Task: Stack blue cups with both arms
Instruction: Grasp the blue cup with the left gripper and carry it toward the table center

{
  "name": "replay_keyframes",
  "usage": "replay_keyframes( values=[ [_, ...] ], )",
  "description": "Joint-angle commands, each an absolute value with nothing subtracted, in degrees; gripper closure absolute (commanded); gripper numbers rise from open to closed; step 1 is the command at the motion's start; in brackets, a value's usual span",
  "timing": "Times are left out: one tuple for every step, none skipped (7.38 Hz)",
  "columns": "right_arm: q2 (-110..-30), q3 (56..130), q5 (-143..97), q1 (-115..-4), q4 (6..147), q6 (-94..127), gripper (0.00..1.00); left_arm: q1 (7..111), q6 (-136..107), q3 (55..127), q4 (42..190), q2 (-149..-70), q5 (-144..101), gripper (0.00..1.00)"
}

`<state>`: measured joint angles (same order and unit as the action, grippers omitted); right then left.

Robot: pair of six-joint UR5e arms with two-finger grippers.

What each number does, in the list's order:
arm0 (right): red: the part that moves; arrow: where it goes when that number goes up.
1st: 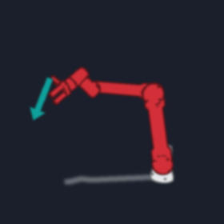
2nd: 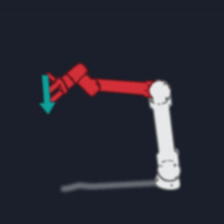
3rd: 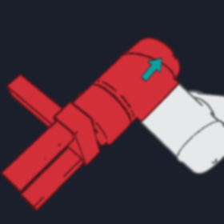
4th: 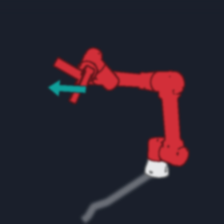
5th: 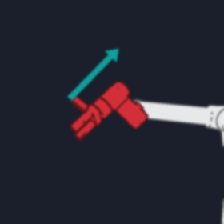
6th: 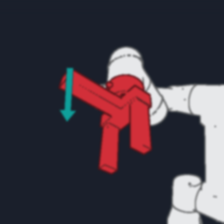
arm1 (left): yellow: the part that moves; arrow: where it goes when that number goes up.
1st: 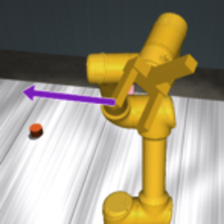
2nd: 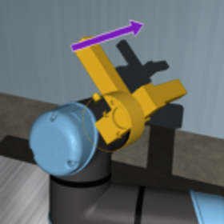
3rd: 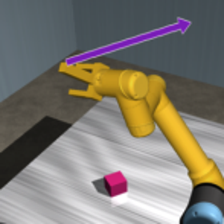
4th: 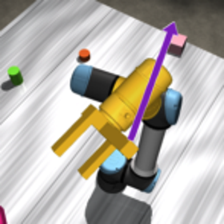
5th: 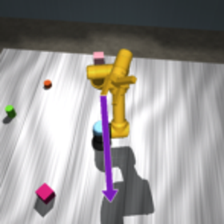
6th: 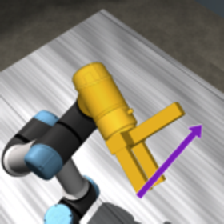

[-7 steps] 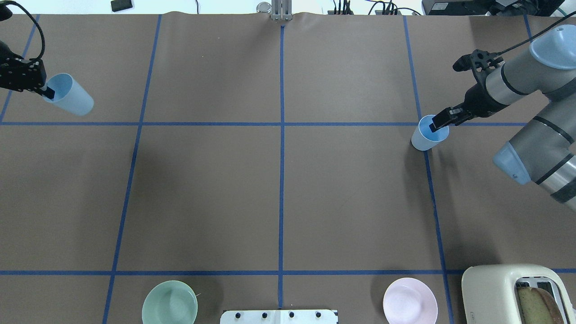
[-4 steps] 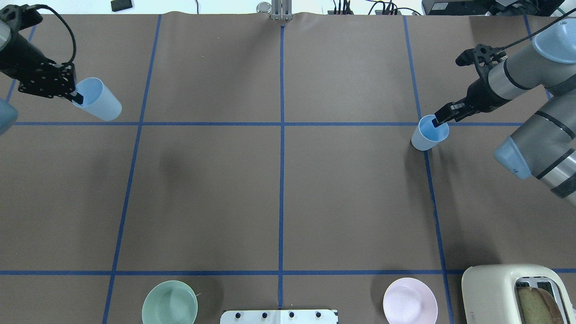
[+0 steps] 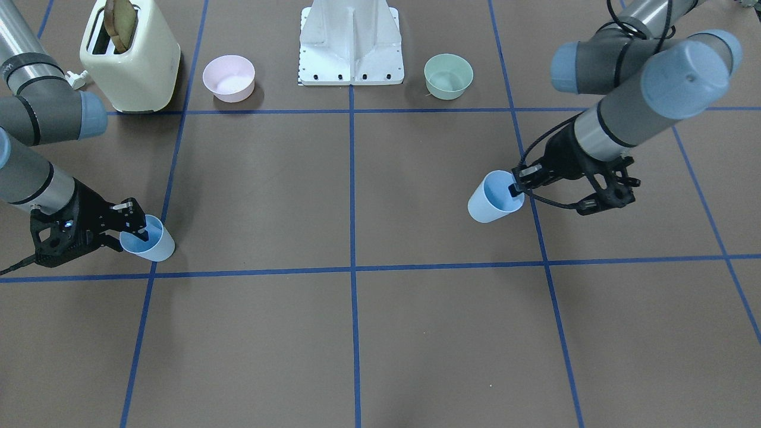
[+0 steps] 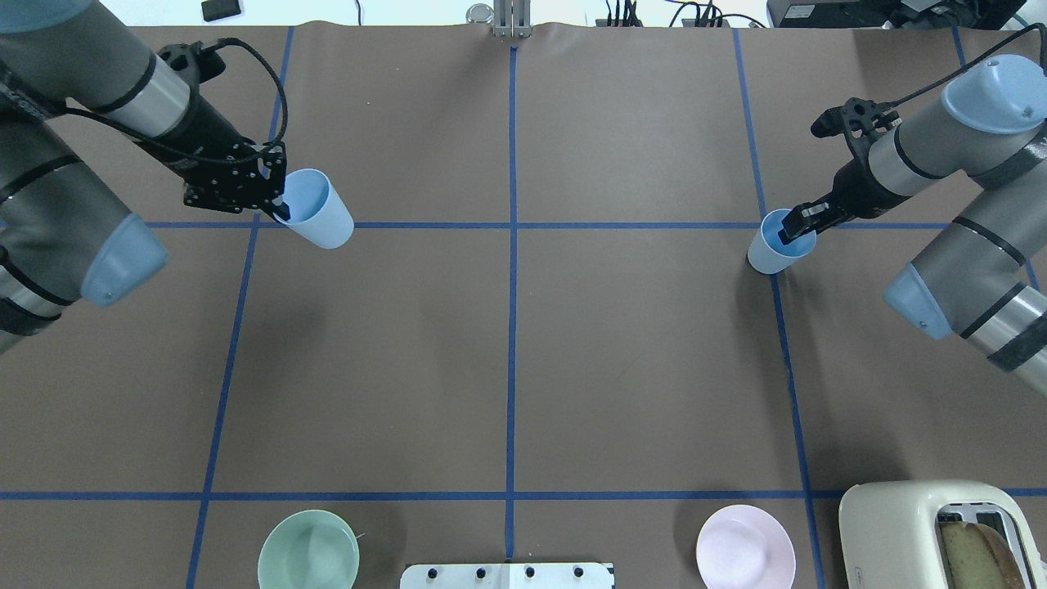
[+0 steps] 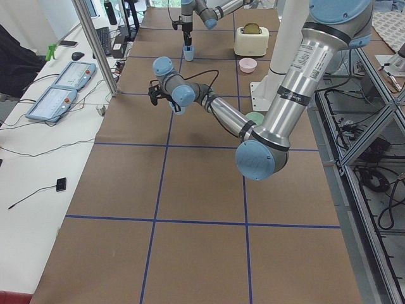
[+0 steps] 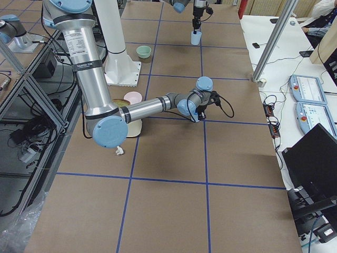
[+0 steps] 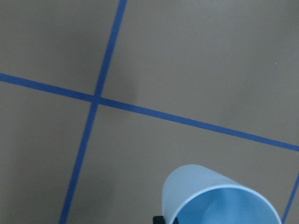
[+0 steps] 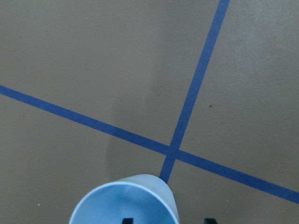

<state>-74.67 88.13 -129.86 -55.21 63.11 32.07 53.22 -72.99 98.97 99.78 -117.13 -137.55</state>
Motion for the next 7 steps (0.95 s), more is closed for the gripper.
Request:
replay_keyframes(
  values=[
    [-74.79, 87.98, -129.99, -55.02, 63.19, 32.08, 0.71, 48.36, -79.6, 99.32, 99.76, -120.66, -134.06, 1.0],
    [-74.79, 87.63, -129.9, -55.37, 63.19, 32.08, 0.87, 46.25, -81.11, 99.23, 97.93, -122.41, -132.03, 1.0],
    [-74.71, 87.37, -129.73, -55.37, 63.11, 31.99, 0.88, 46.14, -81.21, 99.32, 93.3, -125.39, -130.88, 1.0],
    [-74.62, 87.36, -130.07, -55.55, 63.19, 31.56, 0.89, 45.53, -81.21, 99.32, 92.3, -126.29, -130.09, 1.0],
    [-74.62, 87.19, -130.25, -55.81, 63.28, 31.03, 0.9, 45.44, -81.65, 99.32, 92.29, -126.39, -129.99, 1.0],
    [-74.62, 87.1, -130.43, -56.33, 63.28, 31.03, 0.9, 44.83, -82.52, 99.32, 92.29, -126.82, -129.03, 1.0],
    [-73.49, 87.1, -131.39, -57.38, 64.06, 31.03, 0.91, 42.82, -83.75, 99.23, 92.29, -127.44, -126.15, 1.0]
  ],
)
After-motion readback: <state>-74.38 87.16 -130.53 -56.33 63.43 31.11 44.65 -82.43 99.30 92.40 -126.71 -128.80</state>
